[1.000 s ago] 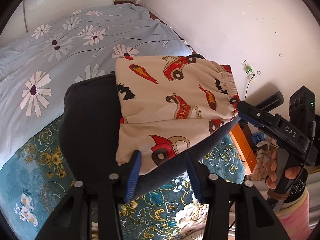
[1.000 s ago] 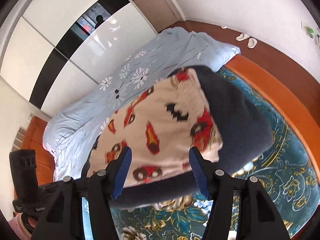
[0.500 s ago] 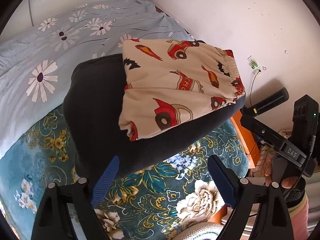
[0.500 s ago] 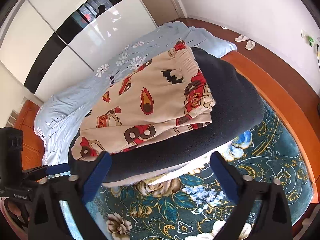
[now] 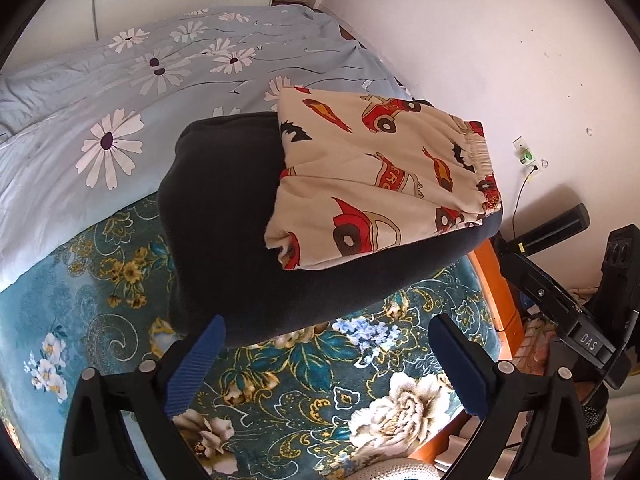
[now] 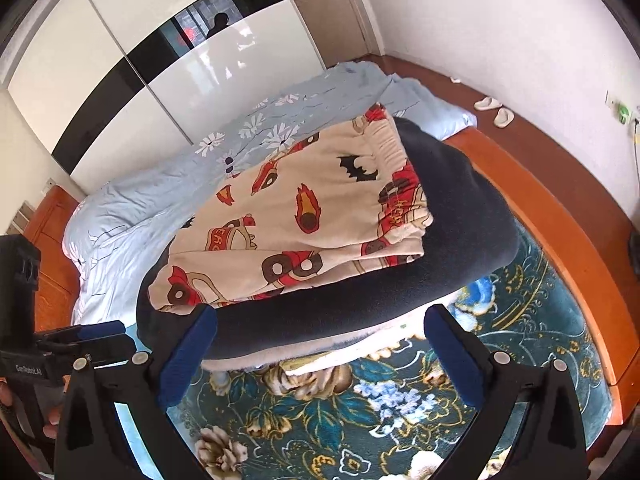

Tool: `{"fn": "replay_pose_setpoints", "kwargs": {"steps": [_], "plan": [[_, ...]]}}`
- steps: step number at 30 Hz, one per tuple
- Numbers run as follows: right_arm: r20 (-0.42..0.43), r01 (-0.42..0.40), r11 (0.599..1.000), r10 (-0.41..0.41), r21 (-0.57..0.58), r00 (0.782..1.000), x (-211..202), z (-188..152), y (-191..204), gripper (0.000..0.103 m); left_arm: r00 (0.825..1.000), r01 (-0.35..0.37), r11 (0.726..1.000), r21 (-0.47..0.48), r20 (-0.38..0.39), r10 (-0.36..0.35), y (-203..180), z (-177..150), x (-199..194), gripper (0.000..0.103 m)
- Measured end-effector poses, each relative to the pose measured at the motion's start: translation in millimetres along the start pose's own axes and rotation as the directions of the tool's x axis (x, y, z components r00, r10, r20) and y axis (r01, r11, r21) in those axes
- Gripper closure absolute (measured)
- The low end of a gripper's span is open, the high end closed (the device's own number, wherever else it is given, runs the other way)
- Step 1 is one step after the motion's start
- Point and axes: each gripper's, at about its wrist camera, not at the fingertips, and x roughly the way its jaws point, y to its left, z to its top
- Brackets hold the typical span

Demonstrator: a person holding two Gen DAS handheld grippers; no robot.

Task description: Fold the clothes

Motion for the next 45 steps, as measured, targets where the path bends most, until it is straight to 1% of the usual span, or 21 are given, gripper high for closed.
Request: {"fn": "replay_pose_setpoints", "kwargs": {"steps": [3, 5, 10, 14, 23, 27, 33, 37, 39, 45], "plan": [[0.016, 0.012, 1.000, -0.012, -0.019, 1.000, -1.1, -1.0, 1.3, 0.000, 1.000, 0.010, 1.000, 0.016, -0.022, -0.010, -2.3, -0.3, 2.5, 0.000], [0.027, 0.021, 0.999, -0.020, -0.031, 0.999, -1.9, -1.7, 2.1, 0.000, 1.000, 0.016, 1.000, 0.018, -0.024, -0.016, -3.0, -1.2, 3.2, 0.000], [0.029, 0.035, 0.998, -0.033, -0.057, 0.999, 1.9, -1.2, 4.0, 0.000, 1.000, -0.012, 1.000, 0.025, 0.022, 0.012, -4.3, -1.6, 2.0, 0.000], [0.010, 0.031, 0.998, -0.031, -0.052, 0.999, 10.2, -0.6, 2.2, 0.000, 0.999, -0.036, 0.998, 0.042, 0.042, 0.034, -4.4, 1.2, 5.3, 0.000], [-0.038, 0.036, 0.998, -0.038, -0.058, 0.999, 32.2, -1.7, 1.9, 0.000, 0.996, -0.084, 0.994, 0.074, 0.039, 0.082, -2.2, 3.0, 19.4, 0.000], [-0.039, 0.027, 0.999, -0.029, -0.044, 0.999, 37.8, -1.5, 1.2, 0.000, 0.994, -0.107, 0.991, 0.075, 0.023, 0.106, -2.0, 3.5, 27.1, 0.000], [-0.069, 0.030, 0.998, -0.033, -0.048, 0.997, 48.3, -5.8, -1.0, 0.000, 0.991, -0.134, 0.987, 0.087, 0.033, 0.132, -3.7, 1.1, 31.2, 0.000], [-0.080, 0.029, 0.999, -0.031, -0.029, 0.996, 54.0, -8.7, -3.5, 0.000, 0.987, -0.157, 0.982, 0.104, 0.034, 0.154, -3.0, -1.9, 33.7, 0.000], [-0.086, 0.022, 1.000, -0.023, -0.018, 0.996, 56.6, -9.2, -3.7, 0.000, 0.987, -0.162, 0.981, 0.104, 0.031, 0.160, -1.6, -2.5, 35.1, 0.000], [-0.103, 0.015, 0.999, -0.018, -0.035, 0.994, 62.6, -10.1, 1.1, 0.000, 0.985, -0.171, 0.979, 0.107, 0.026, 0.169, 0.1, -2.8, 38.2, 0.000]]}}
